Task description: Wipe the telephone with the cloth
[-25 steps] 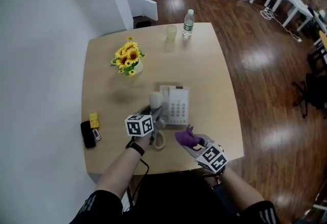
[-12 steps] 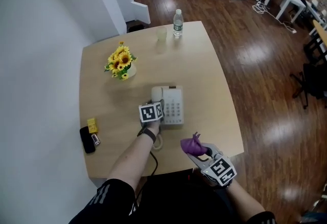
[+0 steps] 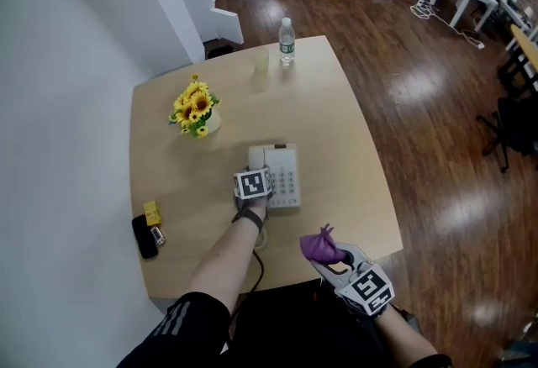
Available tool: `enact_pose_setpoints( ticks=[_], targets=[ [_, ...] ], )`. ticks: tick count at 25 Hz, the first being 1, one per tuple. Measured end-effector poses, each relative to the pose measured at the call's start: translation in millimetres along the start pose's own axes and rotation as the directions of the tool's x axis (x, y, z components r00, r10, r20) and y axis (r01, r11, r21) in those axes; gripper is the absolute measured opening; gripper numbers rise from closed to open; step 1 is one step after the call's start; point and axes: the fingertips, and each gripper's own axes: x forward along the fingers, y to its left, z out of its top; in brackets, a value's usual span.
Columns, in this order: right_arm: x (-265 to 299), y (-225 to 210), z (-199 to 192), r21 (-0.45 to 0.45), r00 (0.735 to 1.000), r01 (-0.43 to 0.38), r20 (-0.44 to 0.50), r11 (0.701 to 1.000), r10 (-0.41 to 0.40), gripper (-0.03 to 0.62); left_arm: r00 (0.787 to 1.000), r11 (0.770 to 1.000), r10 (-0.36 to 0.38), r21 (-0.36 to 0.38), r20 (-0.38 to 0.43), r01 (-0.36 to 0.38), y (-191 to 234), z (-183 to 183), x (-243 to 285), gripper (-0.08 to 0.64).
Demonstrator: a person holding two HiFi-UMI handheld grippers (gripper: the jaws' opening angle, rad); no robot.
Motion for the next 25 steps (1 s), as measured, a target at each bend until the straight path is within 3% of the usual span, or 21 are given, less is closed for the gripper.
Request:
enact_pose_setpoints(
  ticks=[6,10,15,18,21,23,25],
  targets=[
    [3,-3,10,0.003,1.000,0.002,0.017,1.000,-0.003,0.143,1.000,0.995,-0.025,0.095,-0.002,0.025,-7,-2,-2,0.270],
    [2,-9,18,0.031,0.999,0.000,0.032,1.000,-0.001,0.144,0.996,0.992,-0.092,0.087,0.020,0.090,-8,0,-12,0.276],
    [-6,-17,43,0.025,0.995,-0.028,0.098,0.999,0.026,0.146,0.972,0.968,-0.211,0.157,0.105,0.194,-9,7,-70,0.276],
    [-14,-23,66,0.004,0.989,-0.024,0.147,1.000,0.023,0.147,0.929,0.930,-0.327,0.235,0.176,0.283,-20,7,-125,0.276],
    [-21,-29,85,0.026,0.978,-0.037,0.206,0.999,0.031,0.146,0.856,0.868,-0.464,0.310,0.229,0.388,-33,0,-183,0.253],
    [-25,-30,93,0.016,0.974,-0.046,0.223,0.999,0.042,0.146,0.824,0.838,-0.506,0.370,0.256,0.400,-34,-6,-218,0.252],
    [-28,-28,98,-0.005,0.971,-0.058,0.233,0.998,0.057,0.146,0.795,0.826,-0.530,0.393,0.295,0.404,-34,-10,-251,0.252]
  ],
)
